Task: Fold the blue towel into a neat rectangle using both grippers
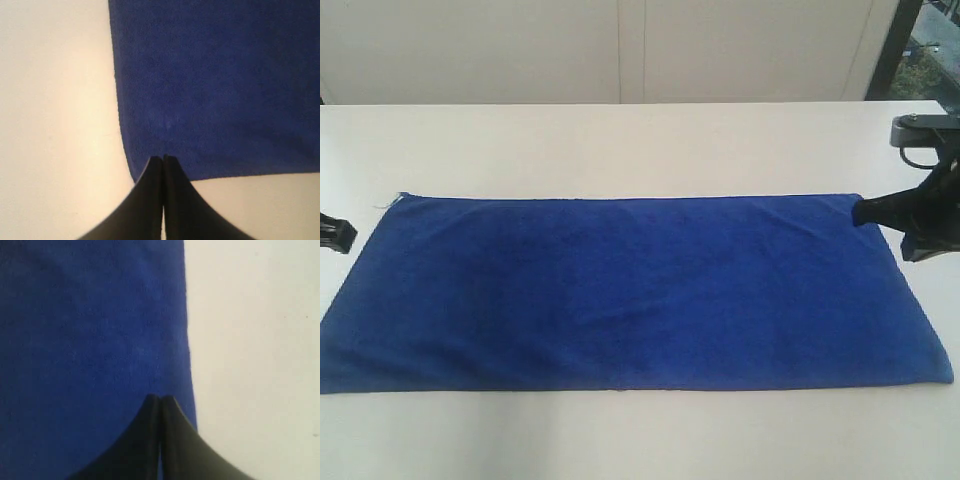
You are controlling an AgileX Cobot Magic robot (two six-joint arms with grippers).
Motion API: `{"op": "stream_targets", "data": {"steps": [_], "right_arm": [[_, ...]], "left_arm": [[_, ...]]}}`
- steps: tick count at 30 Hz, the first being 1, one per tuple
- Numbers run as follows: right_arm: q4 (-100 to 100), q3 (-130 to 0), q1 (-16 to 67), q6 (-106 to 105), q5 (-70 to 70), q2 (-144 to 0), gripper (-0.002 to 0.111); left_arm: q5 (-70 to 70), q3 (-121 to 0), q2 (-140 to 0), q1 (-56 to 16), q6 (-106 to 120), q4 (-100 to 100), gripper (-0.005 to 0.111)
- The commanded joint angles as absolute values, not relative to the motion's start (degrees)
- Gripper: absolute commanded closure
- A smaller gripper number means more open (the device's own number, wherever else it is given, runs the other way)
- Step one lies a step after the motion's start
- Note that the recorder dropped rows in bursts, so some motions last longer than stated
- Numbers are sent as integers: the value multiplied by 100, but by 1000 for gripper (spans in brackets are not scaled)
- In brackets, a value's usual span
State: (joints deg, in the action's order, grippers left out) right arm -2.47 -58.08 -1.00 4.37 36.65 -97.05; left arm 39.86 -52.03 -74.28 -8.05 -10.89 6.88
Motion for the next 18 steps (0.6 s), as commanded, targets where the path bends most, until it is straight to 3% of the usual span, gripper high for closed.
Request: {"op": "stream_targets", "data": {"steps": [1,4,13,18], "right_arm": [[-257,-6233,-116,251,3773,-10234,108],[-257,-6402,-116,128,3760,-10527,106],[-257,-6487,-116,153,3354,-10962,71],[-361,-6487,-124,157,3354,-11039,66]], "left_arm": [[4531,-5105,-6454,-811,-1200,622,107],[4727,-5065,-5785,-811,-1200,622,107],[5146,-5065,-4533,-811,-1200,671,107],[5146,-5065,-4332,-811,-1189,671,107]]}}
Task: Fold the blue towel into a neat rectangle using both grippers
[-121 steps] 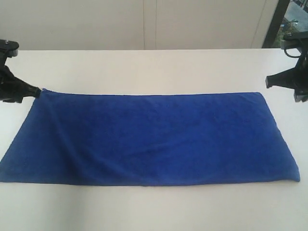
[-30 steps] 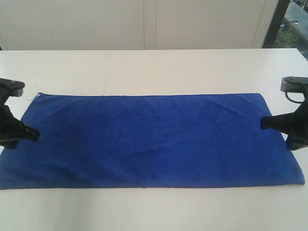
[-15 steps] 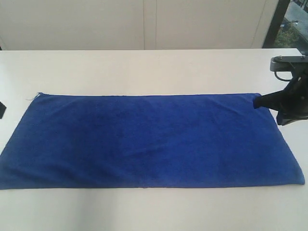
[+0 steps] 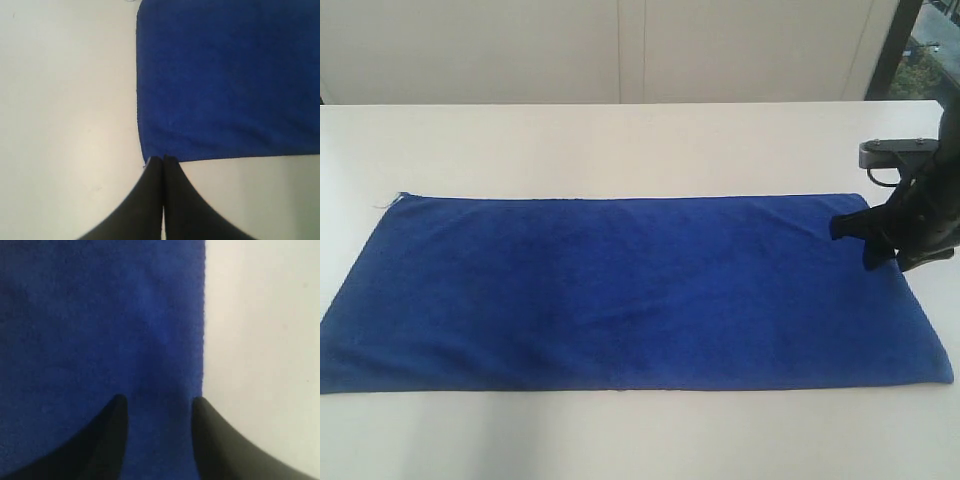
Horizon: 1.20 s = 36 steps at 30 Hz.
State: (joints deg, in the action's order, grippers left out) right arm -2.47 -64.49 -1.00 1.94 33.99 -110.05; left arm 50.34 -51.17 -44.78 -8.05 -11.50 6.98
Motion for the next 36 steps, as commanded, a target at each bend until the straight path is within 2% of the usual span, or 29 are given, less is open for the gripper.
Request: {"op": "stream_targets", "data": {"steps": [1,19,25,36], "right_arm": [[-371,-6487,-128,157,3366,-11039,66],[-49,-6543,-296,-448,3705,-11085,66],[0,-6775,-306,-686,4226,-11085,66],[1052,-6992,-858,-1646,4390,-11085,66]], "left_arm": [[5146,-5065,-4332,-811,-1189,671,107],[5062,-5065,-4334,-811,-1180,671,107],[5062,-5065,-4334,-811,-1180,671,107],[5062,-5065,-4334,-811,-1180,671,107]]}}
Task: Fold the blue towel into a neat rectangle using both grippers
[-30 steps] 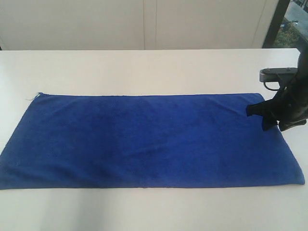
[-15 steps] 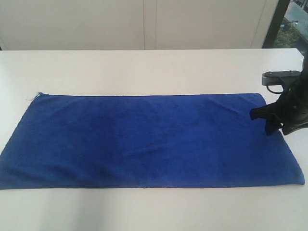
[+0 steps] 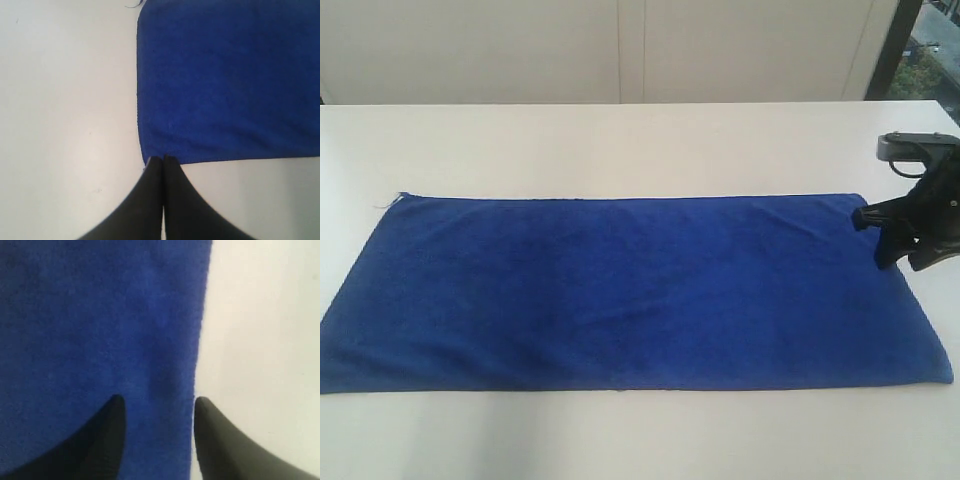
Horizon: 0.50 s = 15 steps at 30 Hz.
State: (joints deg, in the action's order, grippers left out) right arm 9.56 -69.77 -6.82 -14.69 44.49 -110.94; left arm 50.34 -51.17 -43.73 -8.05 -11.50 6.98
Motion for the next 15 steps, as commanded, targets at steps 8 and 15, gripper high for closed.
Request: {"op": "stream_targets", "data": {"steps": [8,15], "right_arm": [[1167,-6983,-856,-1669,4306,-11351,66],[1520,-6983,-845,-1821,4318,-11511,66]], "left_arm": [[5062,-5065,-4334,-811,-1180,671,107],[5062,-5065,-4334,-811,-1180,671,107]]}}
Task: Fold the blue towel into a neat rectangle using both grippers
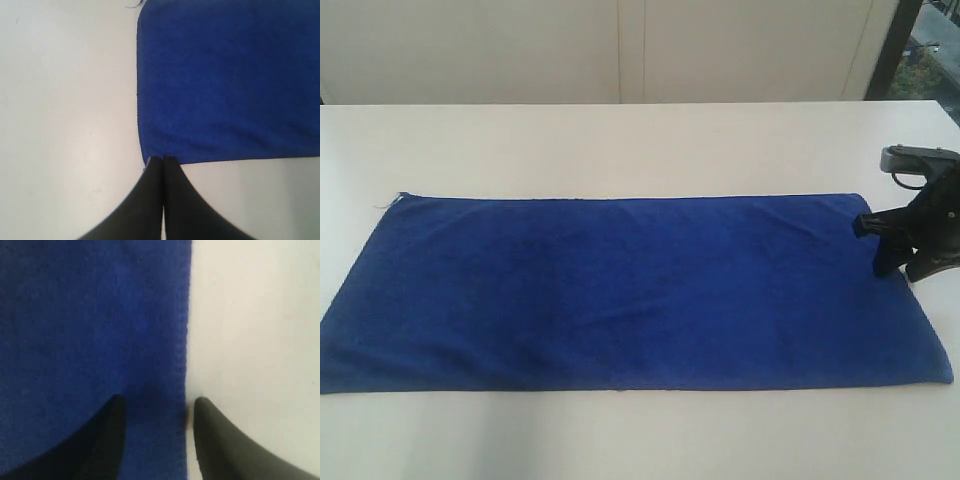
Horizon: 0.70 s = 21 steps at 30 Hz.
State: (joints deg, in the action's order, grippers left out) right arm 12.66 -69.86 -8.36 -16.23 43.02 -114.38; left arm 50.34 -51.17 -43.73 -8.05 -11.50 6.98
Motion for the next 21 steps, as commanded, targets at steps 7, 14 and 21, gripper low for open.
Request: {"op": "stream_targets", "data": {"steps": [7,14,21], "right_arm": [[1751,-6983,-824,-1988,4488,-11511,66],[1798,-6970,-771,-2059,4441,-11553,70],[1670,-6969,-878,-1615,4107,-11553,108]], "left_arm": [[5062,-5065,-4334,-811,-1180,671,107],[5062,-5065,-4334,-811,-1180,671,107],[5062,-5065,-4334,-811,-1180,671,107]]}}
